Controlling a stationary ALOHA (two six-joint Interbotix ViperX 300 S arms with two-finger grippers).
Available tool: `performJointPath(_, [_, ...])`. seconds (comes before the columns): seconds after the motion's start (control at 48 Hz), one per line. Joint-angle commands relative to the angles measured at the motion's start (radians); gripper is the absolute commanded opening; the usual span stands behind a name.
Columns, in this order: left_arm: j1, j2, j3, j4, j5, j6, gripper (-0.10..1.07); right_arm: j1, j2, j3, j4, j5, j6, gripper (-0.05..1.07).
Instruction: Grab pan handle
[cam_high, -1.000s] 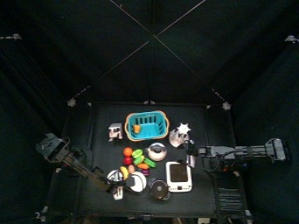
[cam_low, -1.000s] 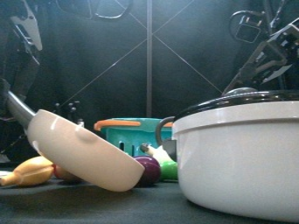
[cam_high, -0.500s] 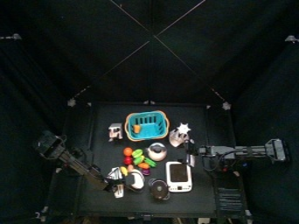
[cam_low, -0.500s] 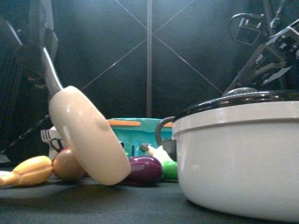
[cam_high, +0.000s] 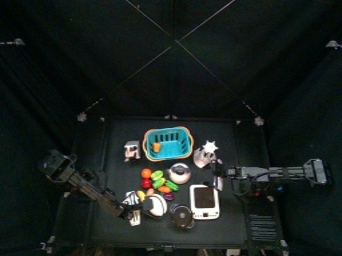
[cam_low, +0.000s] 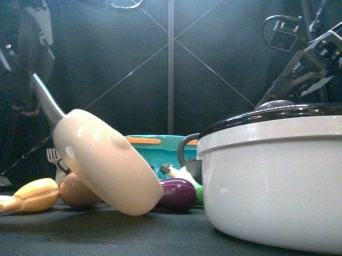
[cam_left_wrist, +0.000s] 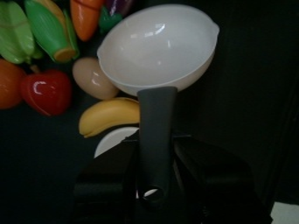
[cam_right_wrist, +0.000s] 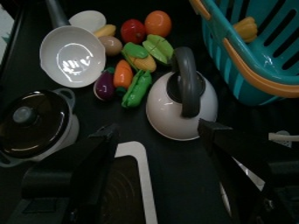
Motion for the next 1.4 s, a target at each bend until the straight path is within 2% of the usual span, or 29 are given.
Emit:
performJointPath(0.0, [0.000,0.023,-0.009,-0.057,-0.011,0.011,0.70,0.000,-0.003,-0.011,0.003,-0.003,-0.002,1.01])
performJointPath(0.146, [0.000,0.055,-0.018,-0.130,-0.020,0.040,0.75,-0.002,-0.002,-0.011,0.002,-0.003,-0.002,1.01])
performJointPath(0.25, [0.000,0.071,-0.026,-0.161,-0.021,0.057,0.82,0.000,-0.002,-0.011,0.003,-0.003,-0.002,1.01])
performJointPath(0.396, [0.002,0.072,-0.023,-0.158,-0.054,0.086,0.92,-0.002,-0.002,-0.011,0.000,-0.003,-0.002,1.01])
performJointPath(0.5, [0.005,0.066,0.015,-0.158,-0.103,0.107,0.95,-0.002,-0.002,-0.009,-0.002,-0.003,-0.002,1.01])
performJointPath(0.75, [0.017,0.086,0.069,-0.155,-0.147,0.118,0.95,-0.002,-0.002,0.006,0.002,-0.006,-0.002,1.01])
performJointPath(0.938, [0.032,0.110,0.071,-0.094,-0.172,0.112,0.94,-0.002,-0.002,0.006,0.002,-0.008,-0.002,1.01])
performJointPath(1.083, [0.041,0.149,0.052,-0.083,-0.204,0.121,0.92,-0.002,-0.002,0.006,0.003,-0.008,-0.002,1.01])
performJointPath(1.208, [0.041,0.169,0.044,-0.084,-0.202,0.120,0.85,-0.002,-0.002,0.008,0.002,-0.009,-0.002,1.01])
performJointPath(1.375, [0.041,0.169,0.044,-0.086,-0.201,0.120,0.67,-0.002,-0.002,0.006,0.003,-0.008,-0.002,1.01])
